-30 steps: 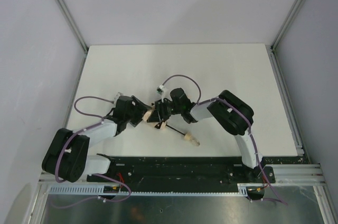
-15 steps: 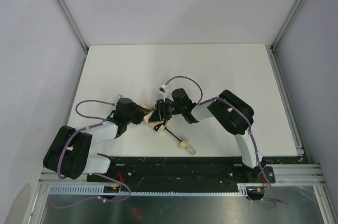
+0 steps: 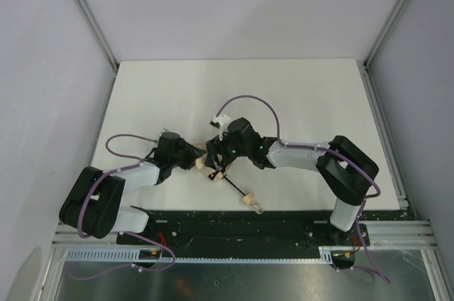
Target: Put away the umbrella
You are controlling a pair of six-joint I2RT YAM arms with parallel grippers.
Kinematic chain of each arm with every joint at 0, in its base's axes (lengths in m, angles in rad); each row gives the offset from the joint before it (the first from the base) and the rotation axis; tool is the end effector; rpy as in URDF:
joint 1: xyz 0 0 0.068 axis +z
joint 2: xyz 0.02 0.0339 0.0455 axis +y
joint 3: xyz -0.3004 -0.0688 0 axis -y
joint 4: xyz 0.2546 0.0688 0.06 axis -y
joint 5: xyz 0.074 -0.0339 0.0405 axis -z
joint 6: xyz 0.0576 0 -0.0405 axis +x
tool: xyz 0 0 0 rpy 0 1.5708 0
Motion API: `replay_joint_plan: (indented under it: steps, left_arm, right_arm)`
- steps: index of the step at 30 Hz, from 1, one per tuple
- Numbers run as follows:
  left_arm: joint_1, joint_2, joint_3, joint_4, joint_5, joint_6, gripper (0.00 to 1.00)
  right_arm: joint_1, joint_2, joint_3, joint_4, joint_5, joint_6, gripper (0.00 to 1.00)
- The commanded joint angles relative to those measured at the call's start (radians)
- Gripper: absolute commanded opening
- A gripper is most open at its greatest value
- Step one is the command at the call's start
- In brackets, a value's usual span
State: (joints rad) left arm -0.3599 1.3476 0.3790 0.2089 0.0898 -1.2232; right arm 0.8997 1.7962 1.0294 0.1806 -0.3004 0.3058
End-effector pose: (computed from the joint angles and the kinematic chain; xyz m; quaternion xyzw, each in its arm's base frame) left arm 0.2251 -0.0902 0.1401 -0.3680 0.8412 -0.3094 0.2476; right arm 0.2476 0.3392 0.2015 -0.3226 0.8125 0.3736 0.3102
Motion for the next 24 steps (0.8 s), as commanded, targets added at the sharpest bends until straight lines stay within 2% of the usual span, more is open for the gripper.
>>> replay_joint_plan:
  steps: [1,11,18,21,24]
  left_arm:
    - [-0.002,0.034,-0.018,-0.268,-0.066,0.053,0.00]
    - [-0.001,0.036,0.017,-0.343,-0.074,0.036,0.00]
    - [-0.003,0.042,0.027,-0.376,-0.068,0.017,0.00]
    - [-0.002,0.040,0.033,-0.388,-0.068,0.013,0.00]
    - [-0.003,0.036,0.039,-0.396,-0.069,0.010,0.00]
  right_arm:
    - [0.066,-0.068,0.006,-0.038,0.224,-0.180,0.82]
    - [0.270,0.048,0.082,0.004,0.648,-0.289,0.77]
    - [0.344,0.196,0.156,0.014,0.819,-0.334,0.71]
    - [0.351,0.240,0.159,-0.002,0.892,-0.314,0.57]
    - [0.352,0.280,0.158,-0.025,0.921,-0.278,0.38]
